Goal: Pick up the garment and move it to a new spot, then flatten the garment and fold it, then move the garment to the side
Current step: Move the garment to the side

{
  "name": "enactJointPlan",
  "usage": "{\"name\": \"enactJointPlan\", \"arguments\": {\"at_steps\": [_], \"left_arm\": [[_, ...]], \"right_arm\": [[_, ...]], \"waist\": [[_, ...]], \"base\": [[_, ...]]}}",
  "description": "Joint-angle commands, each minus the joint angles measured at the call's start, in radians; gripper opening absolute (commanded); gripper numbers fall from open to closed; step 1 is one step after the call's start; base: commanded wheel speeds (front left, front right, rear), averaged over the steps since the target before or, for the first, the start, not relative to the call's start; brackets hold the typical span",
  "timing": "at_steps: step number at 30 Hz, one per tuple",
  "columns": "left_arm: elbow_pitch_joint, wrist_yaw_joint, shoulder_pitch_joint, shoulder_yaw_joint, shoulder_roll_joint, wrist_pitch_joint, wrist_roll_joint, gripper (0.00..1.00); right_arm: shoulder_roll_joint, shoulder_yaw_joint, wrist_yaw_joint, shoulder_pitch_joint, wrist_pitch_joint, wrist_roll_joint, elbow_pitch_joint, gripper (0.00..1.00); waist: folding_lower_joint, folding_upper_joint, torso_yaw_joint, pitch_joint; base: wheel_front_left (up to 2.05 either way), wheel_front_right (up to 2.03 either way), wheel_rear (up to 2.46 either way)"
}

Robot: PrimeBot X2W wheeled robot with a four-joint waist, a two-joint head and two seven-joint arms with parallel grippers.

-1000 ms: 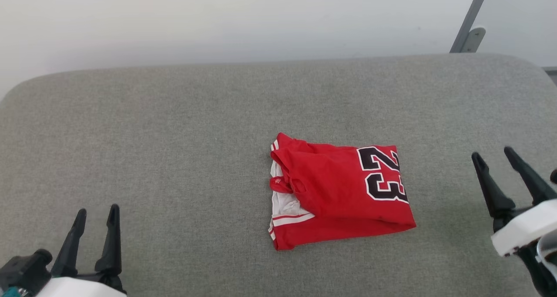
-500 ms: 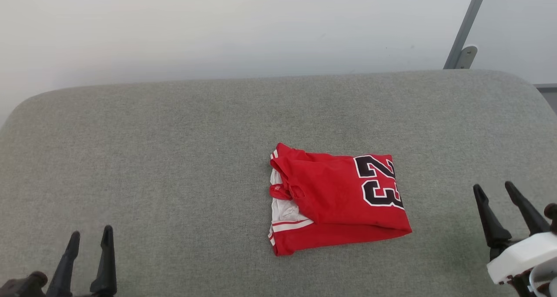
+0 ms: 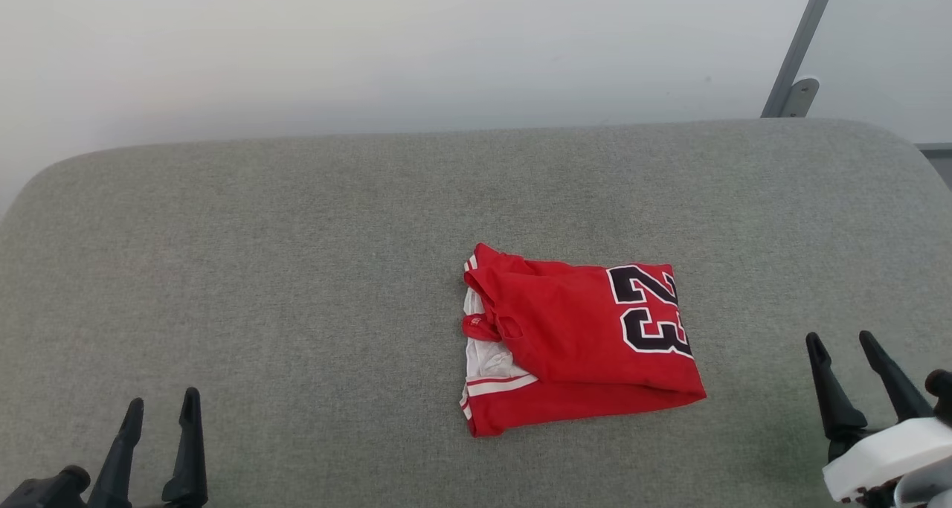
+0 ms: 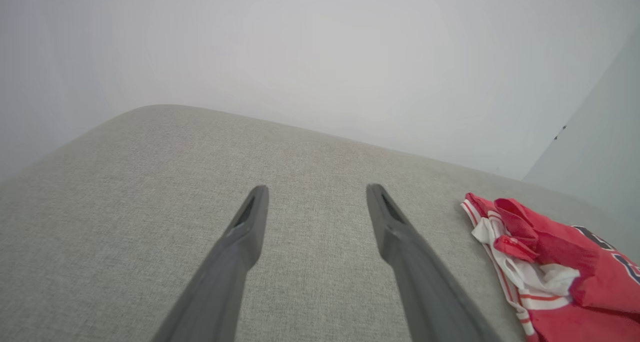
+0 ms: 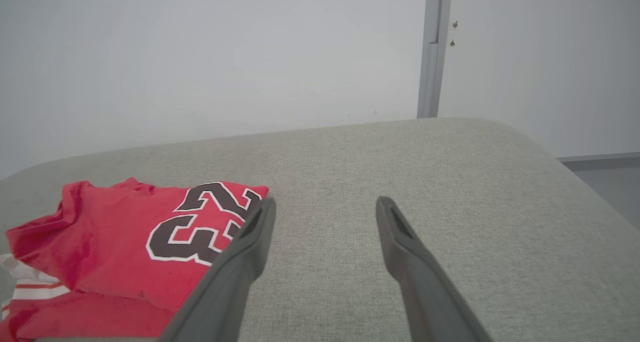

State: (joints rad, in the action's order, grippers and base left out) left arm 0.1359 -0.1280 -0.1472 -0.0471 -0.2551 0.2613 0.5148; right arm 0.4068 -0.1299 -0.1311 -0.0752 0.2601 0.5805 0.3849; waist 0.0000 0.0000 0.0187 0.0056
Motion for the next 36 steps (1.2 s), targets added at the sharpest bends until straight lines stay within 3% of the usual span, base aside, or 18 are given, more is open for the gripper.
{"name": "enactJointPlan", "arguments": {"at_steps": [1, 16, 24, 29, 36], "left_arm": [[-0.001, -0.003, 0.009, 0.002, 0.001, 0.004, -0.007, 1.00], [-0.010, -0.003, 0.029, 0.011, 0.008, 0.004, -0.030, 1.00], [-0.020, -0.003, 0.048, 0.020, 0.008, 0.004, -0.026, 1.00], [-0.032, -0.003, 0.070, 0.034, 0.013, 0.004, -0.021, 1.00], [-0.031, -0.003, 0.103, 0.075, 0.021, 0.004, -0.021, 1.00]], "right_arm": [[-0.010, 0.002, 0.001, 0.011, 0.005, -0.003, -0.006, 1.00], [-0.036, 0.019, 0.001, 0.021, 0.005, -0.024, -0.035, 1.00], [0.001, -0.048, 0.001, -0.031, -0.023, 0.027, -0.014, 1.00], [0.062, -0.143, 0.001, -0.104, -0.135, 0.101, -0.029, 1.00], [0.162, -0.260, 0.001, -0.225, -0.376, 0.218, -0.026, 1.00]], "waist": [[0.0000, 0.0000, 0.001, 0.000], [0.0000, 0.0000, 0.018, 0.011], [0.0000, 0.0000, 0.039, 0.031], [0.0000, 0.0000, 0.061, 0.058], [0.0000, 0.0000, 0.104, 0.103]], "base": [[0.00, 0.00, 0.00], [0.00, 0.00, 0.00], [0.00, 0.00, 0.00], [0.00, 0.00, 0.00], [0.00, 0.00, 0.00]]}}
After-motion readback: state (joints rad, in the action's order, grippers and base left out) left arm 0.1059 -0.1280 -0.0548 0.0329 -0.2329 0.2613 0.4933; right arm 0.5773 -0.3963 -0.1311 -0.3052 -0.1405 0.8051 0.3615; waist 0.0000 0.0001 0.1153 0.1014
